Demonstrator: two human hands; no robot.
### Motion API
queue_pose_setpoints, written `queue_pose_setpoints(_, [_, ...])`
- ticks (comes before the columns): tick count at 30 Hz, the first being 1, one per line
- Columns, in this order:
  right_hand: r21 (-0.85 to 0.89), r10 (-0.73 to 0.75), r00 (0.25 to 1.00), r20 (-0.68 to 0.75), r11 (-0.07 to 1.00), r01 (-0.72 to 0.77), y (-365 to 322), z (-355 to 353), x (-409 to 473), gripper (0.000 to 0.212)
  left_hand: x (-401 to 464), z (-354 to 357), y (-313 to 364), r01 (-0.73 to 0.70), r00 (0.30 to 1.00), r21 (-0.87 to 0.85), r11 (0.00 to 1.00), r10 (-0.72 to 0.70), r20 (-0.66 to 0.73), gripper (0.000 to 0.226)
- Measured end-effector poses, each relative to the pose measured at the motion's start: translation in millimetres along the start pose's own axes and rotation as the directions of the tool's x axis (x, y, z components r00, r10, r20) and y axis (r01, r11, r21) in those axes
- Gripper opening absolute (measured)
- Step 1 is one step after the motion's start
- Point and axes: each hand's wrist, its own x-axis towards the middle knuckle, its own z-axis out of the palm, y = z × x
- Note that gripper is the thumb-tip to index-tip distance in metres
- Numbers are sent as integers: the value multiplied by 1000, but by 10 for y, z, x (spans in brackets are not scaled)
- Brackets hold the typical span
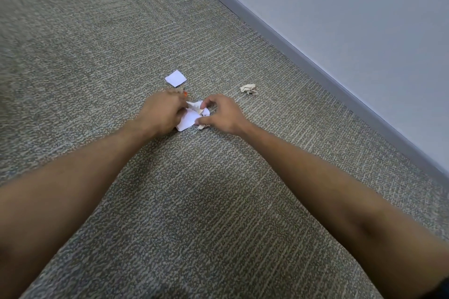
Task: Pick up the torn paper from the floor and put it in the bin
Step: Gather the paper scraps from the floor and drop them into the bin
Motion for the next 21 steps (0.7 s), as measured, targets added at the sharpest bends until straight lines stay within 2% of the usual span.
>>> queue_pose_setpoints(2, [18,7,1000,-3,1000,-7,-26,-5,-2,35,-42,-22,-14,-1,1000,2,1000,1,-12,19])
queue_pose_setpoints(7, [-108,-49,999,21,993,51,-93,-47,20,40,-142,-113,-71,52,999,9,999,-52,-14,18])
queue_pose_setpoints(12, [-70,-44,996,78,996,50,-132,-60,32,39,-235,-211,-124,55,998,-32,998,-56,-39,20])
queue_pose_setpoints(18, [-36,-75,997,26,996,76,-167,39,-20,34,-337,-276,-117,59,996,-87,994,-64,-57,16])
queue_pose_setpoints(21, [34,-72,997,-21,997,72,-217,19,-28,33,-407,-340,-157,106,988,-143,984,-120,-93,16])
